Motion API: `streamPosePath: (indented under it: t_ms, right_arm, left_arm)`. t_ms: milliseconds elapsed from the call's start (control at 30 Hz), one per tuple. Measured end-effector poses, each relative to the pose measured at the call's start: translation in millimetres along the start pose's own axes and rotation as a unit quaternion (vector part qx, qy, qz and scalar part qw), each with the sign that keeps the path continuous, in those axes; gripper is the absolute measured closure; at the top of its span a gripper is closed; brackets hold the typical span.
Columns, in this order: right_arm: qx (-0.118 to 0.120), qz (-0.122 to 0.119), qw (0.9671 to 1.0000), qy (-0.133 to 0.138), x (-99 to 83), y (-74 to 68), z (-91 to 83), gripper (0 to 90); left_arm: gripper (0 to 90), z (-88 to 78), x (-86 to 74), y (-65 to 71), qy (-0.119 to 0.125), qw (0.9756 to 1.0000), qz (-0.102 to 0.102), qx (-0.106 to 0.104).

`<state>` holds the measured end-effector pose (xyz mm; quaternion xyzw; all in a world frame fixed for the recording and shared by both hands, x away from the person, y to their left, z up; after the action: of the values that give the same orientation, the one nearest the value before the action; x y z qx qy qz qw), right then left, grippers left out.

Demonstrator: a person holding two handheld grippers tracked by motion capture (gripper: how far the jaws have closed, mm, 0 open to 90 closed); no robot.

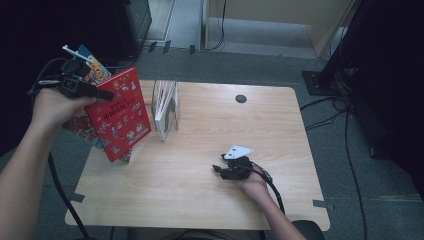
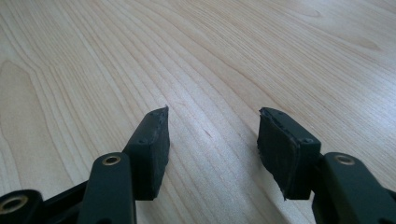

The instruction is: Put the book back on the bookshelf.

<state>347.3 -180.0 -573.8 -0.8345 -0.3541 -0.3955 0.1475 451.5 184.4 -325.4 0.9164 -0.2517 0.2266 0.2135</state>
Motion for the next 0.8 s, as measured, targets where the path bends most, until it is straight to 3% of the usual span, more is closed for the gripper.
streamPosePath:
  t_ms: [267,800]
  right_arm:
    - [0.0,0.0,1.0,0.0,0.0,0.0,0.0,43.9]
    - [0.0,0.0,1.0,0.0,0.0,0.0,0.0,43.9]
  left_arm:
    - [80.1,13.9,16.1,-4.6,0.005,0.9998,-0.015,0.01]
    - [80.0,42.1,34.2,-10.2,0.009,0.9995,-0.005,0.031]
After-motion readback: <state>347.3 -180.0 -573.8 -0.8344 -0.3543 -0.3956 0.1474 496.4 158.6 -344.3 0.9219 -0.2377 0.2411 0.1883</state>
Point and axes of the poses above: each handheld gripper's, and its own axes: z roughly forward along the jaws, x roughly out of its top, y roughly to its right, the point moved 8 cm from there along z, roughly forward along the jaws, and after that the axes turned 5 degrees about -x, right-handed, at the moved point
